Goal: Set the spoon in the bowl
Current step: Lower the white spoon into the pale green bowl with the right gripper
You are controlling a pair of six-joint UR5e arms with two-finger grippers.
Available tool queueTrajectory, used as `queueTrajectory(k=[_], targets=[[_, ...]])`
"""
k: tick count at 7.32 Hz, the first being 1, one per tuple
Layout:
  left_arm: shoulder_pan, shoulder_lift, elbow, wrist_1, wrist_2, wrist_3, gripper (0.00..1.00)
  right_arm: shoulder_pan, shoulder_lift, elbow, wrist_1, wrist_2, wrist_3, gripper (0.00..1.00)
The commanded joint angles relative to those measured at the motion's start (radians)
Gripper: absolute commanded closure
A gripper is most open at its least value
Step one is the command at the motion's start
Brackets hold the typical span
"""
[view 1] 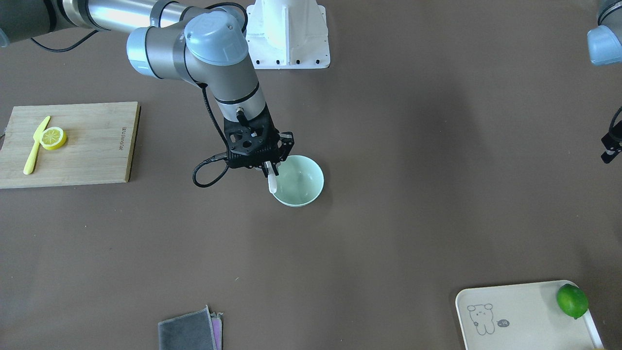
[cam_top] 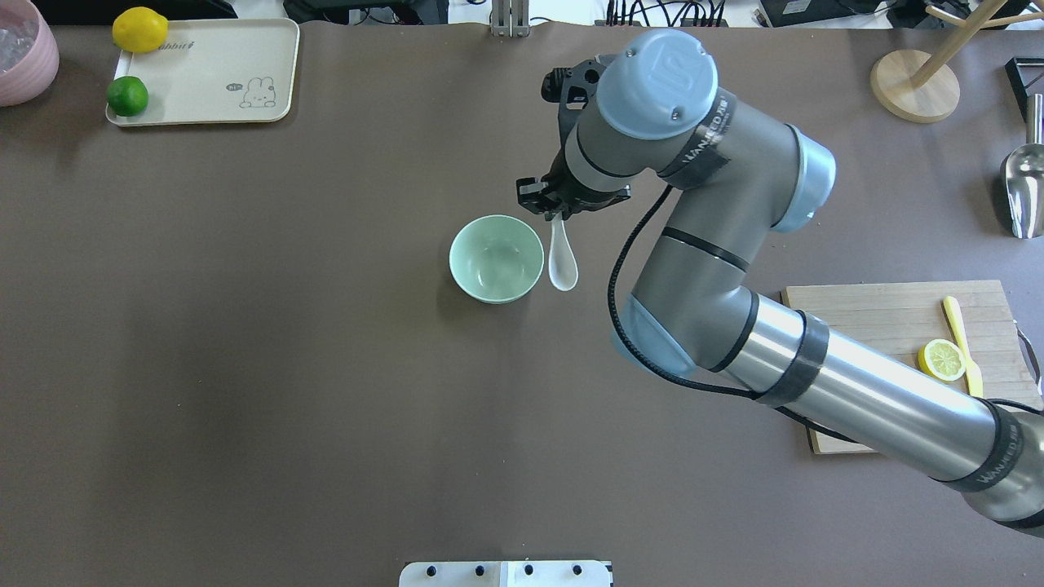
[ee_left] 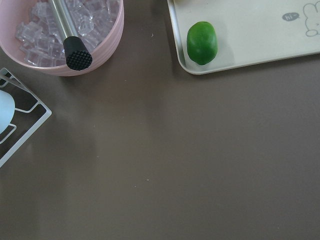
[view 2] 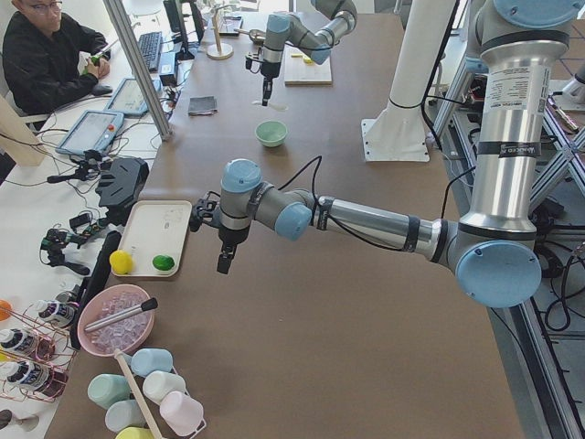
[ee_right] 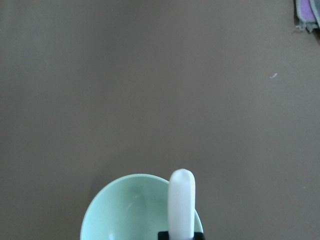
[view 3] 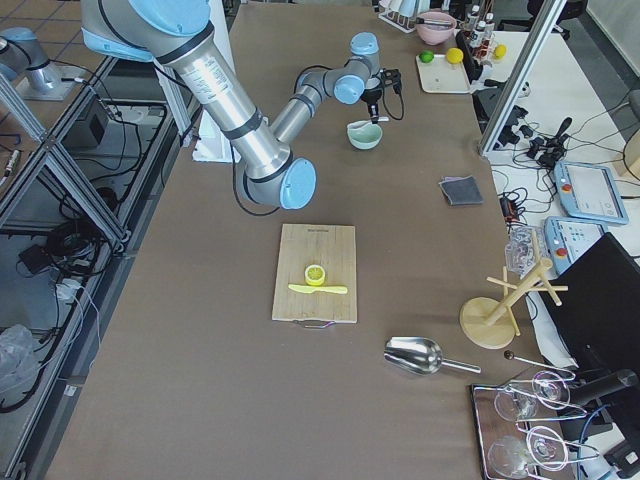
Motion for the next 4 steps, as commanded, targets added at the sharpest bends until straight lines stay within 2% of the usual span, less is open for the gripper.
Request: queueTrajectory(k=[1, 4], targets=[[0.0, 0.009, 0.012, 0.001, 0.001, 0.005, 0.02, -0.006, 0.097, -0.155, 0.104, -0.034, 0.011, 1.0], [0.003, -0.005, 0.039, -0.001, 0.007, 0.007, 0.02, -0.06, 0.107, -0.195, 0.123, -0.115, 0.03, 1.0]])
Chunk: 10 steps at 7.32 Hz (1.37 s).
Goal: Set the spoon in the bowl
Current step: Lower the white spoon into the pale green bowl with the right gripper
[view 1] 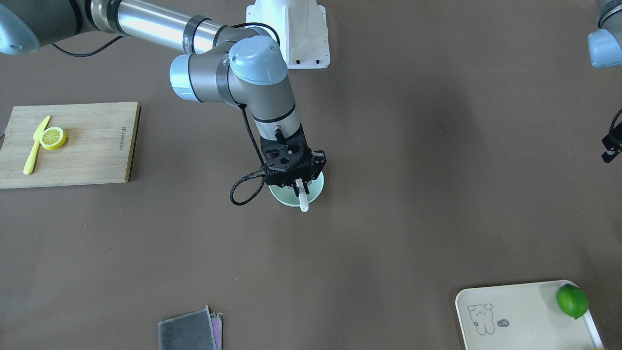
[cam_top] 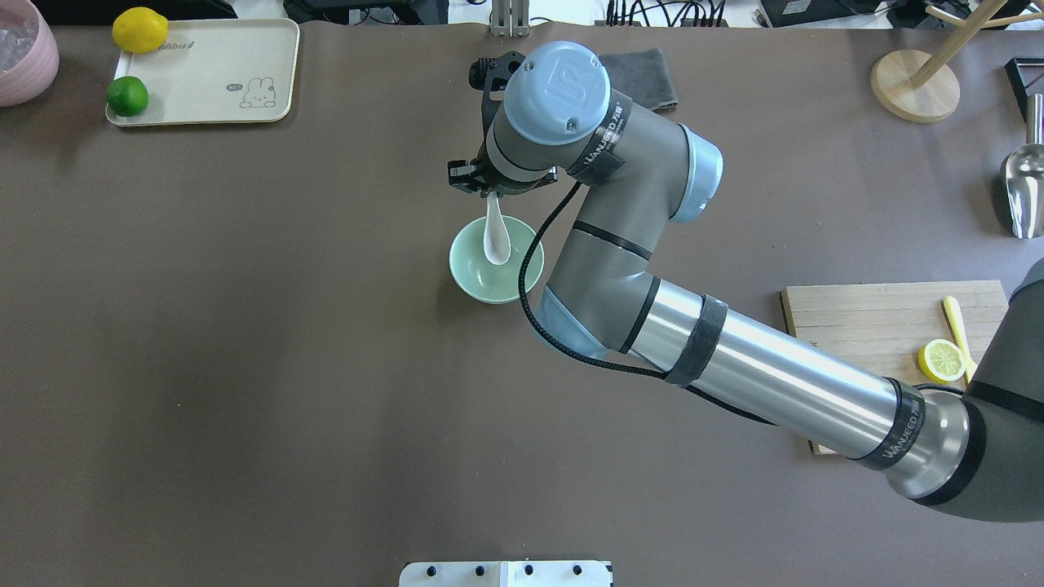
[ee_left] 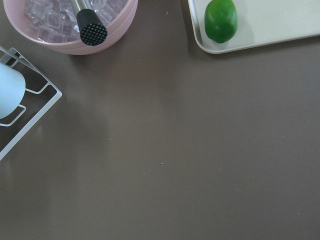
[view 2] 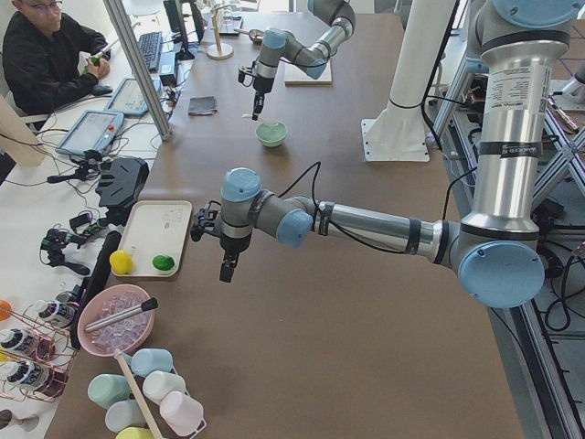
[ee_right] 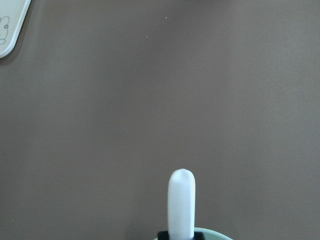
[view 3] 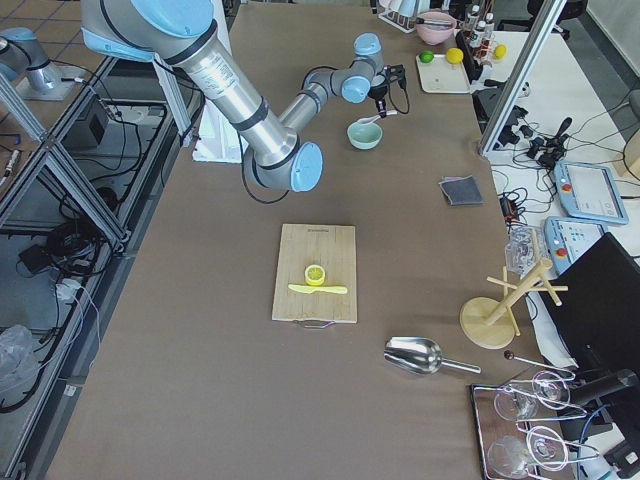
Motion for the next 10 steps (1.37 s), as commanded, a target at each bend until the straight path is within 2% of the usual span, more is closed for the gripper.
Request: queueTrajectory(k=[1, 4, 5, 6, 8, 10], targets=[[0.002, -0.009, 0.009, 0.001, 0.003, 0.001, 0.02, -0.027, 0.001, -0.031, 0.005, -0.025, 0.004, 1.0], [0.002, -0.01, 0.012, 0.0, 0.004, 0.001, 0.02, -0.032, -0.006, -0.047, 0.005, -0.027, 0.004, 1.0], [0.002, -0.009, 0.011, -0.002, 0.003, 0.001, 0.02, -0.031, -0.007, -0.048, 0.003, -0.034, 0.004, 0.4], [0.002, -0.009, 0.011, -0.005, 0.001, -0.001, 0.02, -0.032, -0.004, -0.051, 0.005, -0.048, 0.013, 0.0], [0.001, -0.004, 0.011, -0.006, 0.001, 0.001, 0.02, -0.023, 0.004, -0.027, -0.001, -0.004, 0.018, 0.0], [-0.007, 0.0, 0.004, -0.006, -0.005, 0.001, 0.02, 0.066, -0.028, 0.06, -0.044, 0.156, -0.004, 0.0]])
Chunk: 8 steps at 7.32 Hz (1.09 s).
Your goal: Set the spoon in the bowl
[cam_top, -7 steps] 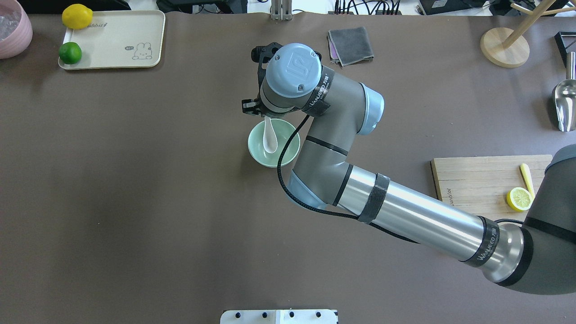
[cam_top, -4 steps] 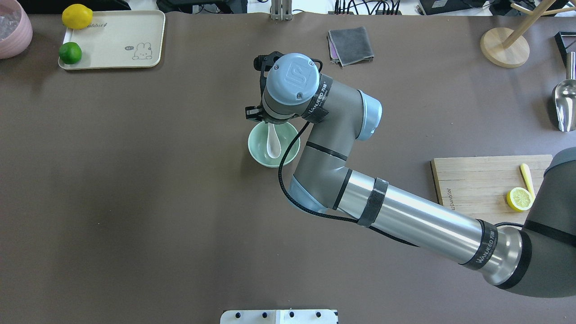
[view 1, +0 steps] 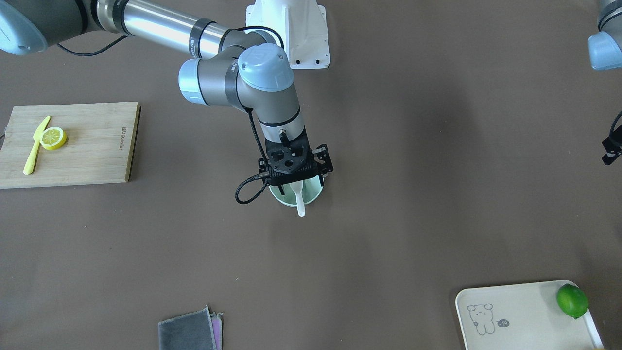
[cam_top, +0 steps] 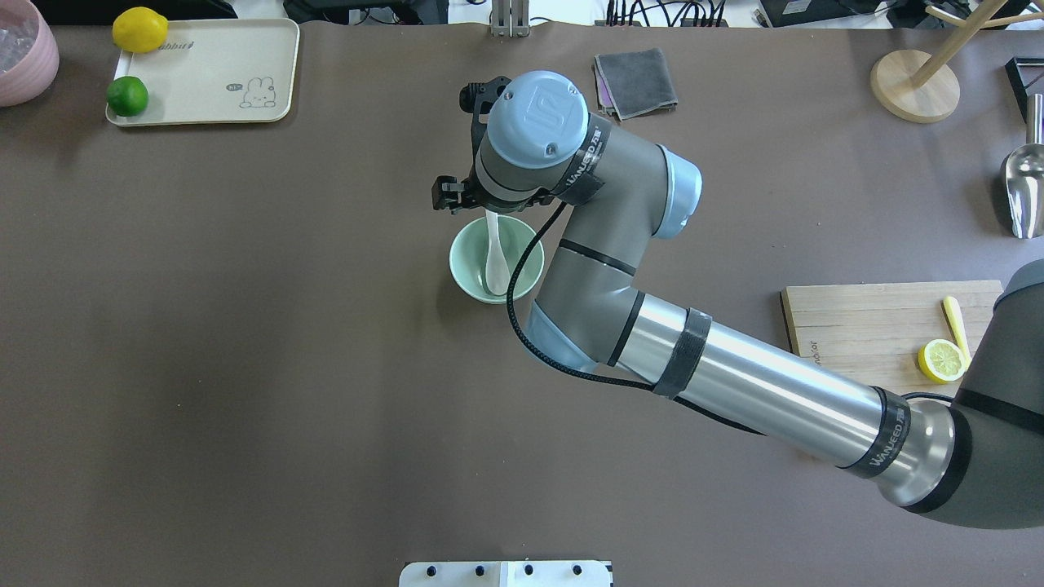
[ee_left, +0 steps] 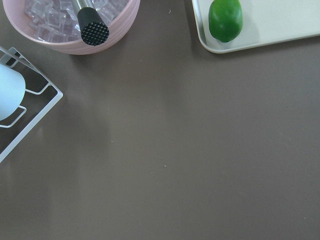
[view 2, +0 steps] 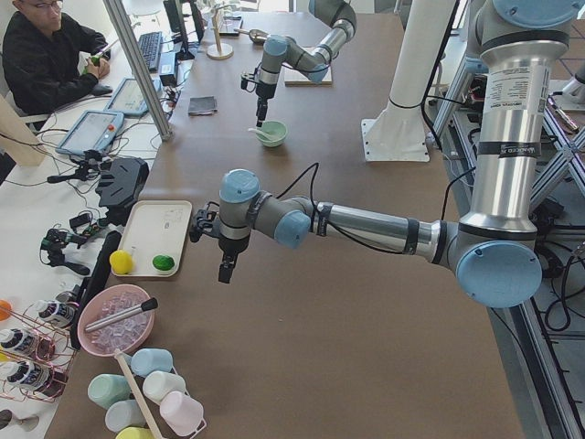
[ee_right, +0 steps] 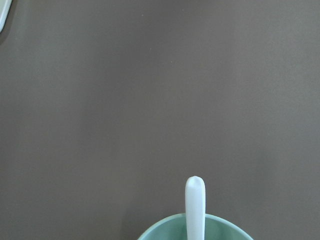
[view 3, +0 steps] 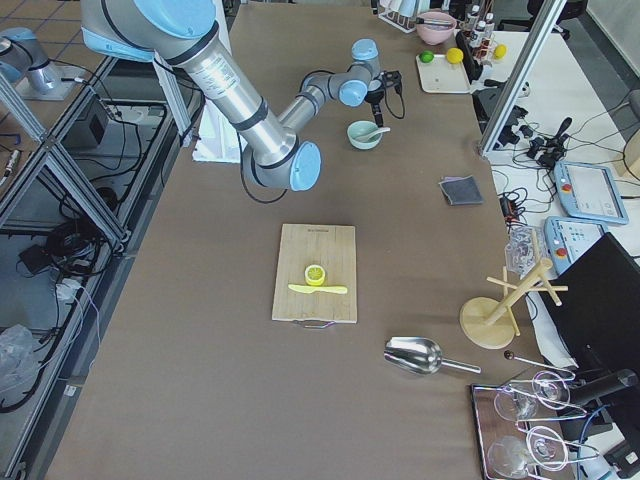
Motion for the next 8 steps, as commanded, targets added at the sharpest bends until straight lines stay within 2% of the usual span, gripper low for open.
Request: queueTrajectory(k=[1, 2, 3, 4, 5, 6, 8], targets=[[-0.031, 0.01, -0.005, 0.0, -0.006, 0.0, 0.02, 0.121, -0.099, 0.159, -0.098, 0.171, -0.038, 0.0], [-0.04, 0.013, -0.005, -0.002, -0.006, 0.0, 0.02, 0.188, -0.159, 0.239, -0.198, 0.217, -0.137, 0.0], [-0.054, 0.025, -0.005, -0.003, -0.007, 0.0, 0.02, 0.25, -0.238, 0.311, -0.237, 0.222, -0.253, 0.0], [-0.066, 0.039, -0.008, -0.006, -0.007, 0.0, 0.02, 0.331, -0.338, 0.36, -0.225, 0.257, -0.362, 0.0], [-0.082, 0.051, -0.008, -0.008, -0.009, 0.0, 0.02, 0.448, -0.4, 0.364, -0.236, 0.409, -0.479, 0.0], [-0.09, 0.057, -0.008, -0.006, -0.009, 0.0, 0.02, 0.542, -0.505, 0.4, -0.236, 0.472, -0.538, 0.0], [-0.117, 0.085, -0.007, -0.011, -0.093, 0.002, 0.02, 0.661, -0.654, 0.381, -0.266, 0.469, -0.732, 0.0]])
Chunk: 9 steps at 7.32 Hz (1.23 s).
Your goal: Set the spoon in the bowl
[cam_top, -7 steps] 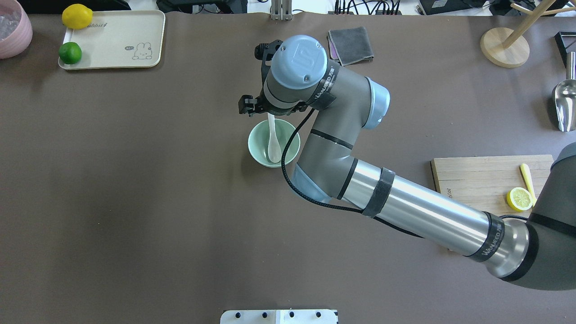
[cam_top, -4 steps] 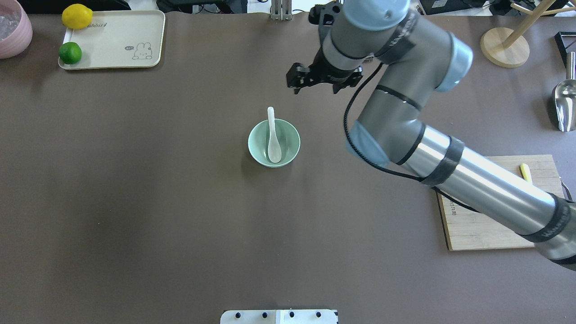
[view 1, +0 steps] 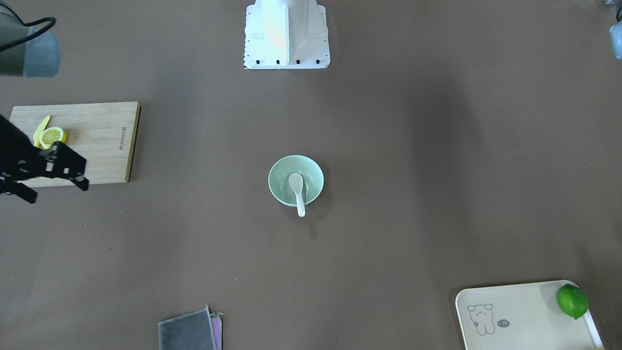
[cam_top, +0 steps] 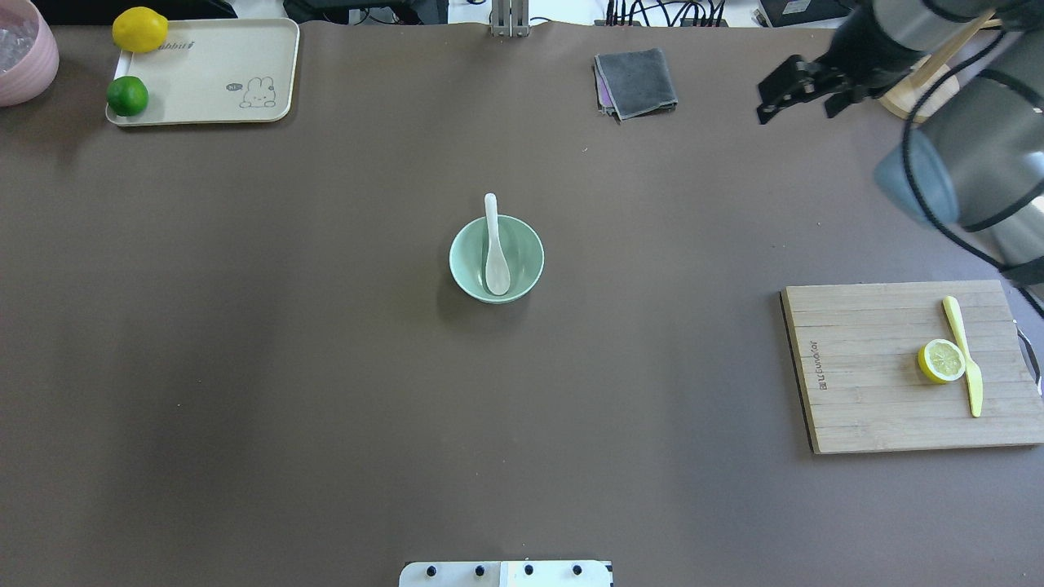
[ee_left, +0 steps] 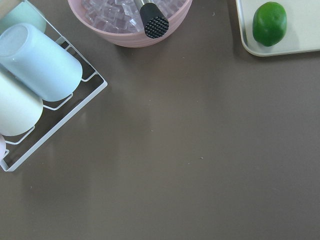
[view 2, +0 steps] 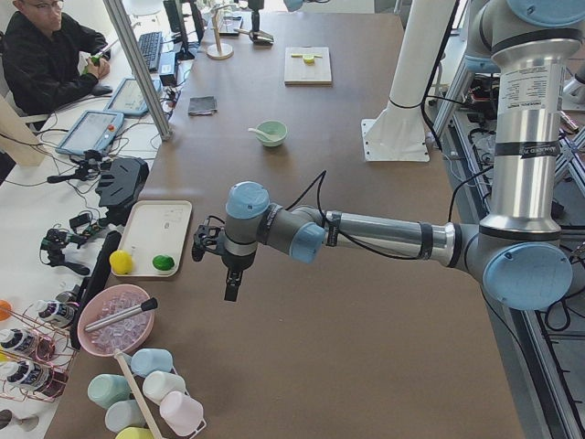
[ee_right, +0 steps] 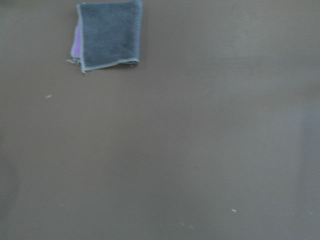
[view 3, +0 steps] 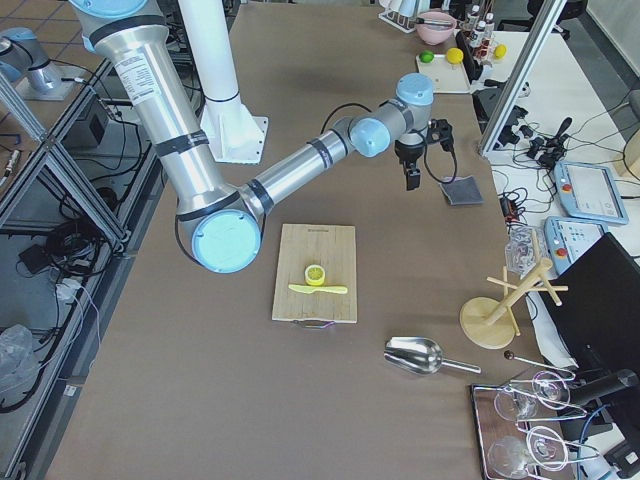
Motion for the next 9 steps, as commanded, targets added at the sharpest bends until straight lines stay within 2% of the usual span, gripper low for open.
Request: queueTrajectory(k=[1, 2, 3, 5, 7, 9], targets=[[-0.033, 0.048, 0.0, -0.044, -0.054, 0.001, 0.02, 0.164, -0.104, -0.008, -0.157, 0.005, -0.302, 0.0], [-0.035, 0.085, 0.002, -0.102, -0.054, 0.001, 0.02, 0.223, -0.139, -0.013, -0.286, -0.003, -0.505, 0.0], [-0.038, 0.108, 0.0, -0.114, -0.056, 0.001, 0.02, 0.282, -0.22, -0.026, -0.298, 0.006, -0.639, 0.0], [-0.068, 0.102, -0.026, -0.07, -0.08, -0.005, 0.02, 0.32, -0.337, -0.03, -0.297, 0.04, -0.656, 0.0], [-0.09, 0.102, -0.104, 0.045, -0.087, -0.005, 0.02, 0.32, -0.377, -0.03, -0.295, 0.037, -0.655, 0.0], [-0.096, 0.128, -0.109, 0.035, -0.09, -0.003, 0.02, 0.321, -0.384, -0.03, -0.291, 0.034, -0.652, 0.0]])
